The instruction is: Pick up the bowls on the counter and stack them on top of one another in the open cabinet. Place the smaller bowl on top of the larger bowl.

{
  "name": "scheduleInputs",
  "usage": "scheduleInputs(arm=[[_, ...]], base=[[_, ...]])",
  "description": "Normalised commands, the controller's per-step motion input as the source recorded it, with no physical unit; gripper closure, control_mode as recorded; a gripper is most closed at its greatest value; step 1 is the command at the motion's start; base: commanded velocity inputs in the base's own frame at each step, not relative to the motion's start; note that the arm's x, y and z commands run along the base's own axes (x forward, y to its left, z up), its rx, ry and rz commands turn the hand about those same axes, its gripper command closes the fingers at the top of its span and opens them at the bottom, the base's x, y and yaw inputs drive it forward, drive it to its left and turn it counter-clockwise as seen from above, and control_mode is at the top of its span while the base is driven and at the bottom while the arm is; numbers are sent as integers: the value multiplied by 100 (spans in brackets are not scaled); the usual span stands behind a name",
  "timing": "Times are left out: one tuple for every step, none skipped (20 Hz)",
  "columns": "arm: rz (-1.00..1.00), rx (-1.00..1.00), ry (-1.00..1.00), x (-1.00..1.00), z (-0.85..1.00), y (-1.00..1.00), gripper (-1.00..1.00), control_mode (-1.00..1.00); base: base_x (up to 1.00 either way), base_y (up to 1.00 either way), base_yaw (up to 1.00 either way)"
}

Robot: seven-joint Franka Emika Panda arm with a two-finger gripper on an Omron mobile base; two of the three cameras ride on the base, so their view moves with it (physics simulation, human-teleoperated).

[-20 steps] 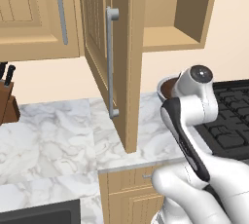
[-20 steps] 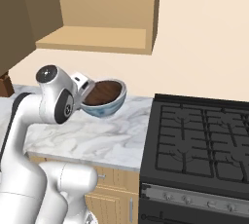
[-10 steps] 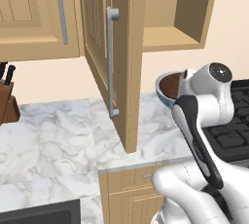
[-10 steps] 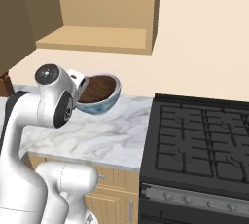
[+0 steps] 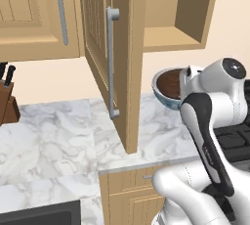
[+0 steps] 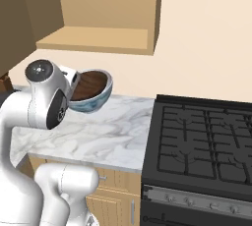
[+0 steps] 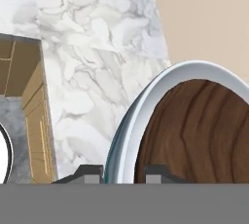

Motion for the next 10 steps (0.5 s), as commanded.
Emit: scheduleInputs(arm=[[12, -5, -1, -25, 33, 10, 100, -100], [12, -4, -1, -23, 34, 9, 100, -100], [11, -4, -1, -22, 33, 9, 100, -100], [11, -4, -2, -21, 33, 9, 100, -100], [10, -2, -2, -17, 36, 8, 100, -100], [9, -1, -2, -14, 38, 7, 100, -100], [8, 0, -2, -10, 41, 4, 100, -100], [8, 0, -3, -9, 41, 5, 100, -100], [8, 0, -3, -8, 40, 5, 100, -100], [7, 0, -3, -8, 39, 5, 100, -100]], base=[[0, 0, 0], [0, 0, 0], [0, 0, 0], [0, 0, 0], [0, 0, 0], [0, 0, 0], [0, 0, 0], [0, 0, 0], [0, 0, 0], [0, 0, 0]])
